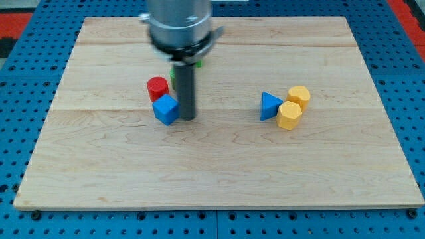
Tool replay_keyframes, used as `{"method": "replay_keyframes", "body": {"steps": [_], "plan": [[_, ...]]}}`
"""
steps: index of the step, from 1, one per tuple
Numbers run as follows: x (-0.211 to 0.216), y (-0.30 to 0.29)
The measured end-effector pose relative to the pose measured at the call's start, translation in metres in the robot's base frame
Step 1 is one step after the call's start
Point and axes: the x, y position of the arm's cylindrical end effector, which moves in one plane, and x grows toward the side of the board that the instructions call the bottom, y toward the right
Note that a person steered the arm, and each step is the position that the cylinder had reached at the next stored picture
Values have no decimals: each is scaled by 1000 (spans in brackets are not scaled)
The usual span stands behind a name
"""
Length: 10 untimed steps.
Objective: Make the red circle and blue cube vertical to each other
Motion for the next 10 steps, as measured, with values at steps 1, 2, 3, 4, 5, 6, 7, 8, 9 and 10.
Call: {"method": "replay_keyframes", "body": {"steps": [1, 2, 3, 4, 5, 6, 7, 8, 9, 10], "plan": [[33, -50], [4, -124], [-38, -112], [-35, -51], [-5, -38], [8, -27], [-4, -100], [-26, -90], [-47, -77], [-74, -78]]}}
